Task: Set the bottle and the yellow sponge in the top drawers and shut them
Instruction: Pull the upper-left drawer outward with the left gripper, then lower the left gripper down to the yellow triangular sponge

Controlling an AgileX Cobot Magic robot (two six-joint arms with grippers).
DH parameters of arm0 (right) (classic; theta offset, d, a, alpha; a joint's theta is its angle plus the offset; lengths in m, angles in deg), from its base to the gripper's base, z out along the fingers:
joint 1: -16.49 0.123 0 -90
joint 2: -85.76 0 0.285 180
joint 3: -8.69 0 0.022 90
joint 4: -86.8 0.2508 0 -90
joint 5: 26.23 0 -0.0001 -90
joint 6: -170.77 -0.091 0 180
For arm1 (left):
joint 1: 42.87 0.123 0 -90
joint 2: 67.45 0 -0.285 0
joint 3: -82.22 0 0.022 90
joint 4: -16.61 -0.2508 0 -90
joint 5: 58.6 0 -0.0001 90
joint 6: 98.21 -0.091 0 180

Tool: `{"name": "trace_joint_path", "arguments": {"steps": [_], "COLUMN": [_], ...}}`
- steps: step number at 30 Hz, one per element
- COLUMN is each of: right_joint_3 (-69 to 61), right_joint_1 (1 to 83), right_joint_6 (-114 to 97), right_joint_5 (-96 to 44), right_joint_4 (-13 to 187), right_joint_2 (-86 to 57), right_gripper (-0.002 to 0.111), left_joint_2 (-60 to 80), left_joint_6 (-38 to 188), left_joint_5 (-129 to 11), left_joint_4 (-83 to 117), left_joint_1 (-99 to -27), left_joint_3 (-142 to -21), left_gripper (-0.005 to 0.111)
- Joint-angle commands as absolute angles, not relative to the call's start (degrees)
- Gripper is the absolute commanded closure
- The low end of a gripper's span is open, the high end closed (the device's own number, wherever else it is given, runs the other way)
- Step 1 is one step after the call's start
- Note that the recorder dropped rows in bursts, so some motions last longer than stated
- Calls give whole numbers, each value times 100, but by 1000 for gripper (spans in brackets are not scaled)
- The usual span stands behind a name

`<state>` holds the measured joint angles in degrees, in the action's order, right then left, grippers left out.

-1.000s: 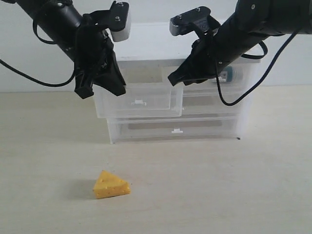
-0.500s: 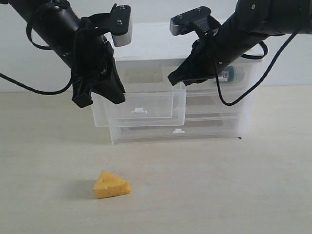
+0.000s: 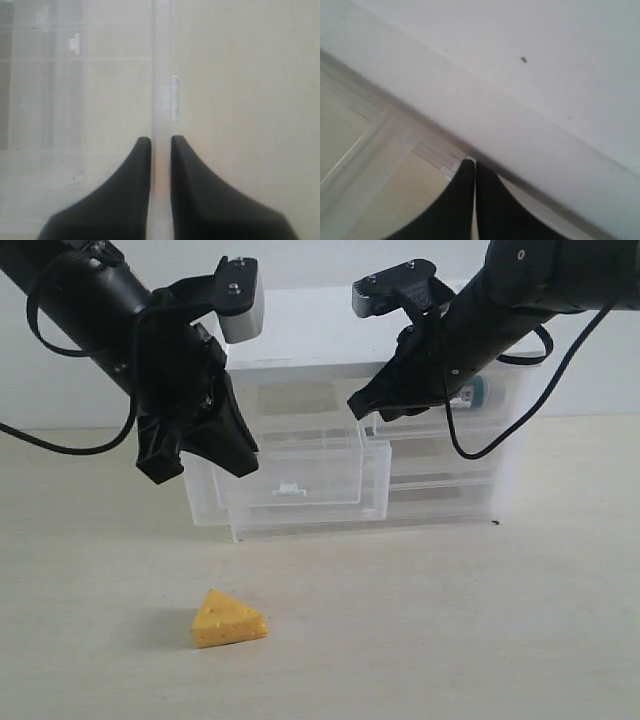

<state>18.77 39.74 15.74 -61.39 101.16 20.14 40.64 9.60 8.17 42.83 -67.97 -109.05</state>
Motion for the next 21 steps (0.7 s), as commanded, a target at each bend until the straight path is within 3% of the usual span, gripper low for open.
{"name": "trace_joint_path", "arguments": {"steps": [1,8,11,18,21], "right_joint_3": [1910,1910,1910,1910,1910], "right_joint_1": [3932,3932,3932,3932,3932], "right_joint_6": [1506,1508,1508,1508,1508], "right_joint_5": [-5828,-5901,-5912,-6032,-6066], "right_joint_4": [10145,10145,10145,10145,10145], "right_joint_2": [2021,2021,2021,2021,2021], "right_gripper": [108,108,108,108,108], "left_joint_2": [3955,3908,3897,3897,3897], "left_joint_6": [944,1026,1090,1413,1524], "left_joint_5": [1137,1137,1137,1137,1137], "left_joint_4": [4596,4599,4599,4633,4633], "left_joint_1": [-6886,-6886,-6886,-6886,-6886], "left_joint_3": [-10717,-10718,-10715,-10715,-10715], "left_gripper": [103,103,97,41,36]}}
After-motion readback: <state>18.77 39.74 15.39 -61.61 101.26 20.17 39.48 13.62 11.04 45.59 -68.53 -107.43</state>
